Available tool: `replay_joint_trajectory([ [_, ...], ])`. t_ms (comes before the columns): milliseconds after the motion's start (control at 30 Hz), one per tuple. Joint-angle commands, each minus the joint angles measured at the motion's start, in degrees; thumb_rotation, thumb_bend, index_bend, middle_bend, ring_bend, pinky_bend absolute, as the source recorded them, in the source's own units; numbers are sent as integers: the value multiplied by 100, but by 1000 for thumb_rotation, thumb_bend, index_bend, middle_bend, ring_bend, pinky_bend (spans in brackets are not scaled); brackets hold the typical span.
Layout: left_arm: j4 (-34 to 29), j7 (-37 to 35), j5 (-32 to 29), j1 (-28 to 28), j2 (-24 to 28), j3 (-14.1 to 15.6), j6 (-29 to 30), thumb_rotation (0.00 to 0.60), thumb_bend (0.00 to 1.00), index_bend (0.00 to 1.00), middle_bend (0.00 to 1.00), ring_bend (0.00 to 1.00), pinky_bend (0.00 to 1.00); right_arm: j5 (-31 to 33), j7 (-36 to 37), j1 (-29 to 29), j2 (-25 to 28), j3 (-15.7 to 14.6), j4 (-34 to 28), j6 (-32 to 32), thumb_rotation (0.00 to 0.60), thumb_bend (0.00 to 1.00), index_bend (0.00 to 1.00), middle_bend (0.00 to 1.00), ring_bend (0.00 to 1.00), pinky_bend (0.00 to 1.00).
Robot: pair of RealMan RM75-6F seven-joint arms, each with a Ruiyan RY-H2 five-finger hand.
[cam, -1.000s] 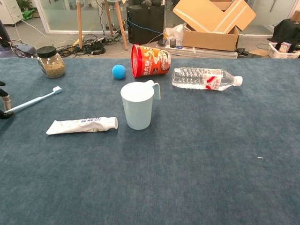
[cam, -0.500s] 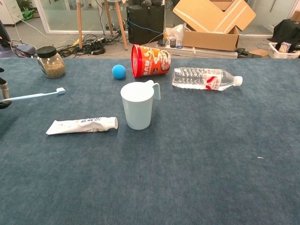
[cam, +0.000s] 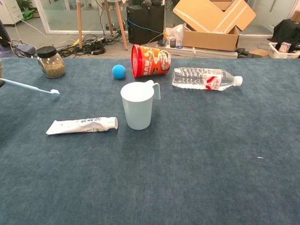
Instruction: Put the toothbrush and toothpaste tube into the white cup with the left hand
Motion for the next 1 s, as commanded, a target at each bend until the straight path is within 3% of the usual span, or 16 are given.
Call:
replay_joint_trajectory([
  [33, -296, 111, 174, 43, 172, 72, 157, 600, 450, 611, 2, 0, 29, -1, 4, -2, 1, 1, 0, 3, 600, 0, 0, 0, 0, 364],
  [1000, -2547, 903, 1390, 124, 1538, 161, 996, 600, 451, 620, 21, 0, 29, -44, 11, -41, 19, -5, -20, 69, 600, 0, 0, 0, 0, 364],
])
